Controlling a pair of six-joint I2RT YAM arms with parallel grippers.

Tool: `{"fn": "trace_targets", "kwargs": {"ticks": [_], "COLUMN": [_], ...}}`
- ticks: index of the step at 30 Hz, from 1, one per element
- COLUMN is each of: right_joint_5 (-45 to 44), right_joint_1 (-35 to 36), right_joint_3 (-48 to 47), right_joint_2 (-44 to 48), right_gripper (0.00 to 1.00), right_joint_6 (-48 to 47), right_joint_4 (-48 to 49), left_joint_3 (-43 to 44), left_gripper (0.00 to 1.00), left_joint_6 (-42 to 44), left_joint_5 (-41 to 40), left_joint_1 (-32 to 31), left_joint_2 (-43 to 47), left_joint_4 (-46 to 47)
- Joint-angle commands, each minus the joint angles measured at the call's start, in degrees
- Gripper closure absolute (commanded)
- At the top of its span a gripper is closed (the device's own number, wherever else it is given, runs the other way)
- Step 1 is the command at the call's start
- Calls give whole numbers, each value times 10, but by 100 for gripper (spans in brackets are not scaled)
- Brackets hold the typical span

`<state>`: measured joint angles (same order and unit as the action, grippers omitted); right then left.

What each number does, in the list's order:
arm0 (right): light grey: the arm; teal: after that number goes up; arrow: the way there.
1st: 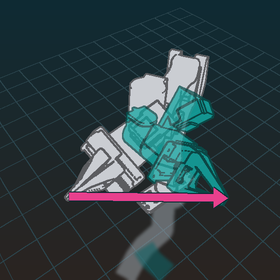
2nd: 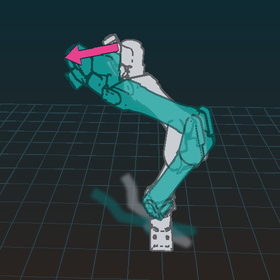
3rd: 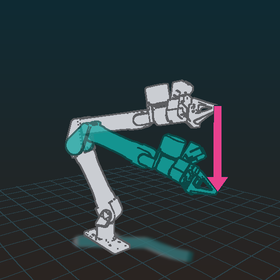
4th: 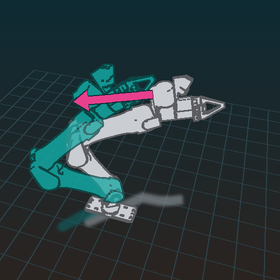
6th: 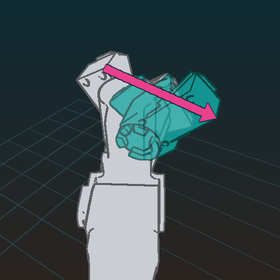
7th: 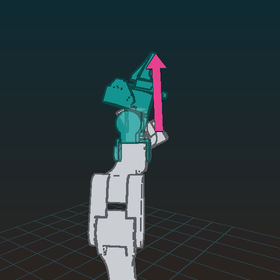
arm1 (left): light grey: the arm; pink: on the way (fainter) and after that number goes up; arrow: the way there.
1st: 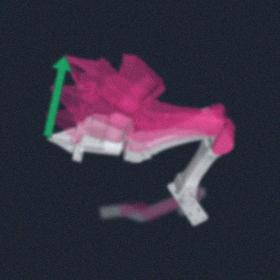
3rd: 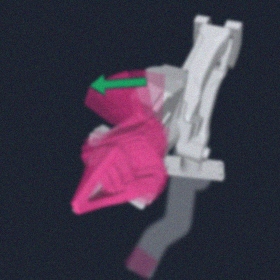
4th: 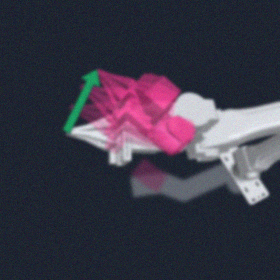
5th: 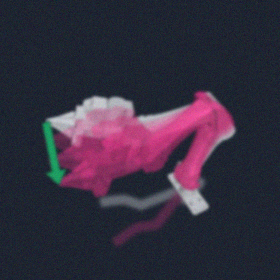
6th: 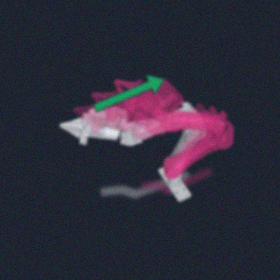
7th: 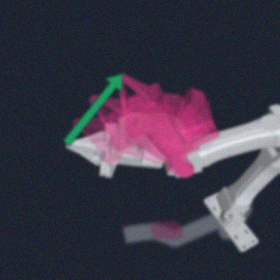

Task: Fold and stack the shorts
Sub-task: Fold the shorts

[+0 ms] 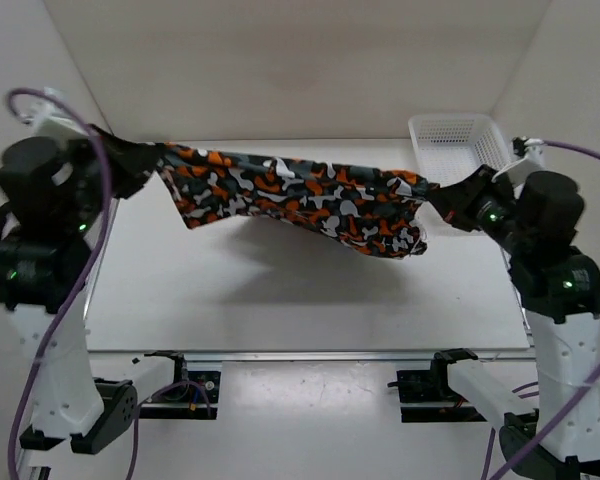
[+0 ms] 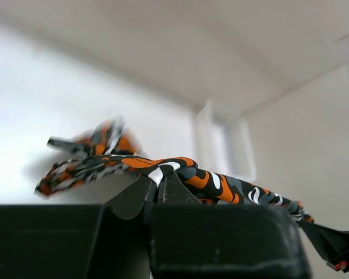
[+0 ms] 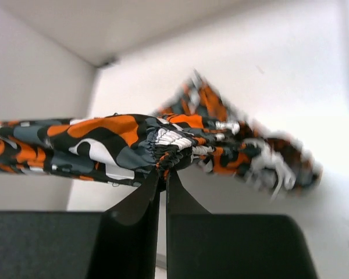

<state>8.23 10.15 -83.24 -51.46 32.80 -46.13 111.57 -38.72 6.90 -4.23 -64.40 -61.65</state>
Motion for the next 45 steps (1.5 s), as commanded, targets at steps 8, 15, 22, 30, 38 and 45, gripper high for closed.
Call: {"fn": "trace_targets", "kwargs": {"ticks": [8,15,22,30,38,45], "right_joint_5": [175,175,30,-86,-122,-122], "right_joint_1": [-4,-4,-4,-4,-4,-9], "right_joint_3": [-200,-249,-234,-34,109,-28], "right_joint_2": [54,85,56,-8,-234,-491], "right_gripper": [100,100,100,100,100,100], "right_joint_6": [-78,-61,-62,-89,-82,-59], "right_joint_4": [1,-15,-62,-4,139,178], "left_joint_3": [212,298,280,134,174,347], "left_gripper": [90,90,90,90,90,90], "left_joint_6": [37,61,74,124,130,130], "left_joint_5": [-141,-203,-224,-187,-90,-85], "left_joint_1": [10,-12,-26,-15,34,68], "left_joint_2": [67,82,17,-133,-405,-607], "left_joint_4": [27,27,39,88,72,30]}}
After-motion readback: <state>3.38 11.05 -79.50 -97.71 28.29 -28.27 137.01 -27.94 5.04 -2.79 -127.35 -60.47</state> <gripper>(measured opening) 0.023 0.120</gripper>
